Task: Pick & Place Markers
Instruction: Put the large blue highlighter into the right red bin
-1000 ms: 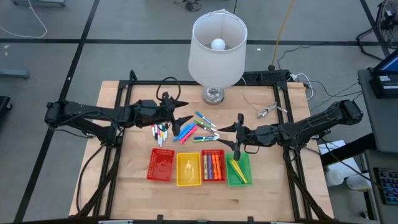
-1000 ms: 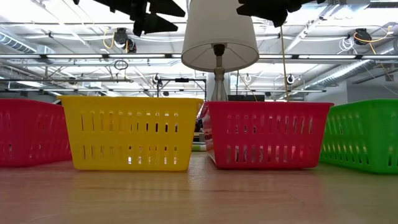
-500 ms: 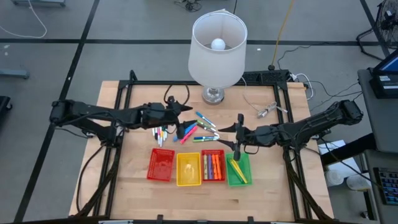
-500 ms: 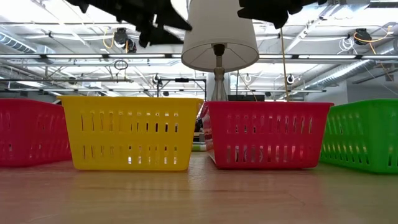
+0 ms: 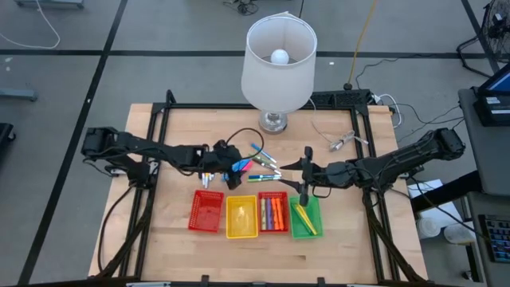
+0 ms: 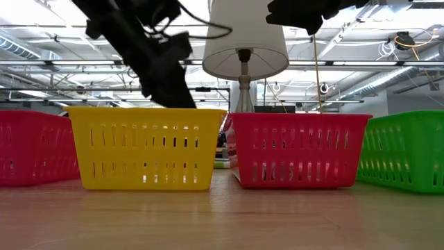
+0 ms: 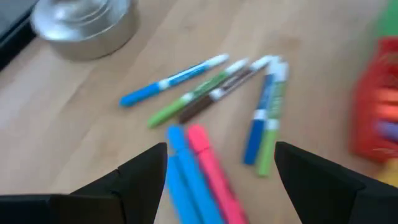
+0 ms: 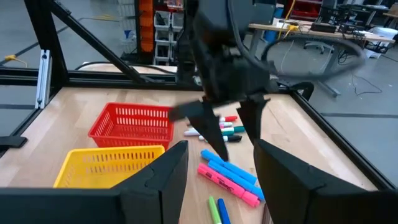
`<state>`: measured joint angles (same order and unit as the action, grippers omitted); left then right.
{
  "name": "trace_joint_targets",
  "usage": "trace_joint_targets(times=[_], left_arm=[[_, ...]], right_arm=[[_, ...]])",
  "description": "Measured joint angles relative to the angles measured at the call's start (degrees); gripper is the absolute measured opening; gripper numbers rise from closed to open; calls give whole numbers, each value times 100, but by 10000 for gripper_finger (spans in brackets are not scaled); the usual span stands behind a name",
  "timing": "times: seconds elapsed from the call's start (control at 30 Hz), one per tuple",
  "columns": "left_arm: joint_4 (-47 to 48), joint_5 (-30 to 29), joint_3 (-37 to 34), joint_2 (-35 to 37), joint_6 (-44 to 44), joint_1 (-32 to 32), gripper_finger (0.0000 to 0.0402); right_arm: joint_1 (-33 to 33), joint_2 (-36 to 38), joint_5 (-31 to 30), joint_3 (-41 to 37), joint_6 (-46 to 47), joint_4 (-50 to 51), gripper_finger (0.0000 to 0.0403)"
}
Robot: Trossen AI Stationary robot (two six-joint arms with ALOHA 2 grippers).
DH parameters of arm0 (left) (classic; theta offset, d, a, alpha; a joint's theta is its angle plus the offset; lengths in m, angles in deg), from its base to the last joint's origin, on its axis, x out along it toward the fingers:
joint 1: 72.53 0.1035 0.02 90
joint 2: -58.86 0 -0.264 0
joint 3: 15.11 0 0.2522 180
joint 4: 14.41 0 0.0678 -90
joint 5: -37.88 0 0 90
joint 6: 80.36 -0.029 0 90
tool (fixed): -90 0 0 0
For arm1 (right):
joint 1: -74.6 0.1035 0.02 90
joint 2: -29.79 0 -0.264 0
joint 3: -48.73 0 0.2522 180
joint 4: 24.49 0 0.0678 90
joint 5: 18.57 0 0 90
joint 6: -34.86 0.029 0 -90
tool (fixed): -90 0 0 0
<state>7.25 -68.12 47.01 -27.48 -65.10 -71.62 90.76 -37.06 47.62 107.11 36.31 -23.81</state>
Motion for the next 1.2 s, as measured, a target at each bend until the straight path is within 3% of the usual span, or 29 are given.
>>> trace_joint_targets(times=[0.27, 1.03, 1.2], left_arm=[[1366, -126, -2, -355, 942, 411, 301], [1150, 414, 9, -1057, 705, 640, 301], [788, 1053, 4, -1024, 619, 482, 301]], right_arm=[[-4, -2, -7, -2, -26, 2, 171], [-7, -2, -7, -4, -131, 94, 171], [-46, -2, -9, -4, -211, 122, 171]])
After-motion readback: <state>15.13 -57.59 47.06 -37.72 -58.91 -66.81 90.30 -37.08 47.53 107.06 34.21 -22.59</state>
